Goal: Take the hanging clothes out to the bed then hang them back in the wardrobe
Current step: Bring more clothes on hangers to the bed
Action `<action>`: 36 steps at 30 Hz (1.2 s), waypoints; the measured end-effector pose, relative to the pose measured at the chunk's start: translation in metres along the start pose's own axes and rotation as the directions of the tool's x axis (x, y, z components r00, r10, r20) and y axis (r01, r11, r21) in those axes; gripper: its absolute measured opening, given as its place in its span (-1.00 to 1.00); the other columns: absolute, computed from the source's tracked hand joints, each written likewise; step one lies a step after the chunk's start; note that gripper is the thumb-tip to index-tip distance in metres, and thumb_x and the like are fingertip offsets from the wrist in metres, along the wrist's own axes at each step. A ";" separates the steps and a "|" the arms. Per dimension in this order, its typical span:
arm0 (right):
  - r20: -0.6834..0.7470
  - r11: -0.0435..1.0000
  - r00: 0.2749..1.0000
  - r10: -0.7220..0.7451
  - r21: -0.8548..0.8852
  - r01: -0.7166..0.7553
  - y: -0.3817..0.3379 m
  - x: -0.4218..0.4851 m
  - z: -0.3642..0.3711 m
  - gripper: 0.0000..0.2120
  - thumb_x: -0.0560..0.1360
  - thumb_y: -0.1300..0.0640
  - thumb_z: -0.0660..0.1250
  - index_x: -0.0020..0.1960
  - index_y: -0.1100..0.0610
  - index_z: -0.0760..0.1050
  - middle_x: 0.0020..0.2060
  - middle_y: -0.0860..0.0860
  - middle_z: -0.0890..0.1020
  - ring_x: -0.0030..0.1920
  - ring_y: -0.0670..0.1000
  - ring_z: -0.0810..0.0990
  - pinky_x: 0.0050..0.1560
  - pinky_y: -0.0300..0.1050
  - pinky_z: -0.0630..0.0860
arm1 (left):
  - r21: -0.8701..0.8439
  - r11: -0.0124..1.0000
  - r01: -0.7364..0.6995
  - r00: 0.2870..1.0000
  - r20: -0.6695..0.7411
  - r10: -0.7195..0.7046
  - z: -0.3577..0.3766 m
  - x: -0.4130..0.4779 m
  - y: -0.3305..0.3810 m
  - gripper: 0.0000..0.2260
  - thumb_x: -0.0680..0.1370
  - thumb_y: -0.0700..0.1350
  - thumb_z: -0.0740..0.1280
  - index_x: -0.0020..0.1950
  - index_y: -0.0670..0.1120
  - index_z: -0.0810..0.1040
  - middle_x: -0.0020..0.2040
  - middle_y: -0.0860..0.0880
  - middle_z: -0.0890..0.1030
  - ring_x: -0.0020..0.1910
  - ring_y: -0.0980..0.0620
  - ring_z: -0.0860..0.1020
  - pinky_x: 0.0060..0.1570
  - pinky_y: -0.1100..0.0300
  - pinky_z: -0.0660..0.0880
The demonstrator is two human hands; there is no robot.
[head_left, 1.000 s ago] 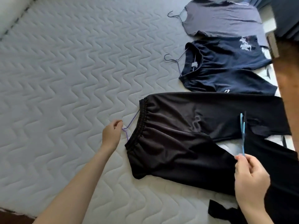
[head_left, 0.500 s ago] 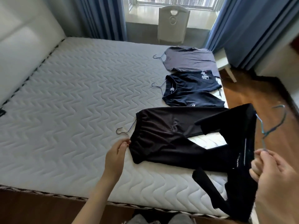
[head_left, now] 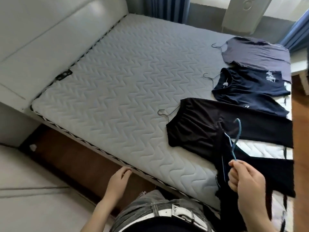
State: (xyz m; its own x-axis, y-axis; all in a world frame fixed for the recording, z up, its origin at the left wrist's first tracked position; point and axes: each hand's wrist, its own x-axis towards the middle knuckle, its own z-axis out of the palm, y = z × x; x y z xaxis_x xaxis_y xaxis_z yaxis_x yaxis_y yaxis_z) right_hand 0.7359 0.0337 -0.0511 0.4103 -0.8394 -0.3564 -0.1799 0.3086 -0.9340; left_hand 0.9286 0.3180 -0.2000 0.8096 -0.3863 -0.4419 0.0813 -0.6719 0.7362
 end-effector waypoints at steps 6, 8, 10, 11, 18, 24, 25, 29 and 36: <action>0.202 0.998 0.979 -0.036 -0.046 0.046 -0.003 -0.006 0.024 -0.79 0.59 0.31 0.16 -0.21 0.29 0.45 -0.47 0.02 0.22 -0.50 -0.08 0.16 -0.55 -0.22 0.07 | -0.153 0.981 0.119 0.976 -0.165 -0.144 -0.007 -0.045 -0.026 -0.82 0.61 -0.13 0.21 -0.02 0.05 0.60 -0.05 0.06 0.67 0.03 0.08 0.60 0.05 0.17 0.47; 0.216 0.997 0.975 -0.053 -0.038 0.063 -0.008 -0.014 0.028 -0.78 0.58 0.32 0.17 -0.23 0.34 0.41 -0.49 0.00 0.23 -0.50 -0.07 0.15 -0.55 -0.20 0.07 | -0.148 0.982 0.117 0.980 -0.143 -0.138 -0.013 -0.052 -0.025 -0.82 0.62 -0.12 0.21 0.00 0.05 0.60 -0.05 0.06 0.68 0.03 0.09 0.60 0.07 0.16 0.47; 0.219 0.995 0.972 -0.089 -0.017 0.095 -0.013 -0.020 0.031 -0.77 0.58 0.31 0.16 -0.22 0.40 0.36 -0.49 0.01 0.23 -0.50 -0.07 0.15 -0.55 -0.19 0.06 | -0.136 0.987 0.088 0.984 -0.139 -0.107 -0.019 -0.052 -0.019 -0.83 0.62 -0.12 0.21 0.01 0.04 0.60 -0.05 0.06 0.68 0.03 0.11 0.60 0.08 0.14 0.48; 0.209 0.994 0.972 -0.104 -0.010 0.109 -0.014 -0.023 0.033 -0.77 0.59 0.31 0.16 -0.22 0.39 0.37 -0.49 0.01 0.23 -0.50 -0.07 0.15 -0.55 -0.19 0.06 | -0.128 0.989 0.069 0.985 -0.147 -0.087 -0.023 -0.049 -0.016 -0.83 0.62 -0.12 0.21 0.02 0.03 0.60 -0.05 0.07 0.68 0.02 0.12 0.60 0.08 0.14 0.48; 0.123 0.993 0.987 -0.103 -0.038 0.109 -0.003 -0.038 0.062 -0.75 0.60 0.31 0.15 -0.23 0.26 0.47 -0.51 -0.02 0.26 -0.52 -0.08 0.18 -0.54 -0.21 0.09 | -0.114 0.993 -0.027 0.996 -0.084 0.017 -0.045 -0.001 0.002 -0.82 0.62 -0.13 0.20 0.07 -0.03 0.61 -0.05 0.07 0.68 -0.01 0.16 0.61 -0.02 0.30 0.47; -0.020 0.997 0.998 -0.056 -0.047 0.055 0.016 -0.033 0.123 -0.75 0.60 0.31 0.16 -0.23 0.25 0.46 -0.49 0.00 0.24 -0.51 -0.09 0.17 -0.57 -0.26 0.10 | -0.090 0.995 -0.038 0.998 0.045 0.042 -0.084 0.069 -0.005 -0.83 0.62 -0.15 0.21 0.07 -0.04 0.60 -0.03 0.03 0.68 0.03 0.09 0.60 -0.01 0.31 0.43; -0.054 0.998 0.997 -0.053 -0.049 0.050 0.018 -0.030 0.137 -0.75 0.60 0.30 0.16 -0.24 0.25 0.46 -0.49 0.00 0.24 -0.52 -0.10 0.17 -0.57 -0.26 0.10 | -0.090 0.995 -0.039 0.996 0.079 0.046 -0.095 0.085 -0.007 -0.83 0.62 -0.15 0.21 0.06 -0.01 0.59 -0.03 0.03 0.67 0.04 0.09 0.60 -0.03 0.34 0.43; -0.254 0.998 0.965 -0.060 -0.032 0.054 0.017 -0.030 0.191 -0.74 0.61 0.29 0.15 -0.24 0.24 0.46 -0.51 -0.02 0.24 -0.54 -0.11 0.17 -0.58 -0.27 0.10 | -0.032 0.996 -0.084 0.966 0.242 0.089 -0.151 0.157 -0.006 -0.81 0.63 -0.13 0.20 -0.02 0.13 0.54 -0.04 0.11 0.65 0.03 0.07 0.61 -0.05 0.30 0.44; -0.593 0.987 0.805 -0.029 0.112 0.118 0.007 -0.062 0.250 -0.73 0.62 0.28 0.13 -0.24 0.20 0.43 -0.54 -0.07 0.23 -0.56 -0.13 0.17 -0.58 -0.26 0.09 | 0.076 0.945 -0.318 0.870 0.420 0.259 -0.210 0.261 0.033 -0.77 0.45 0.21 0.15 -0.07 0.19 0.54 -0.13 0.19 0.67 -0.06 0.10 0.62 -0.04 0.13 0.50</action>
State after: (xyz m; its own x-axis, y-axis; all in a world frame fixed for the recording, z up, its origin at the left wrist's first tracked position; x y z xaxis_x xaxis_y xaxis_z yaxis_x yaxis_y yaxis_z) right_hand 0.9330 0.1998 -0.0415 -0.1951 -0.9496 -0.2455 -0.0290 0.2558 -0.9663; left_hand 1.2647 0.3279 -0.1829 0.4814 -0.7750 -0.4093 -0.2248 -0.5606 0.7970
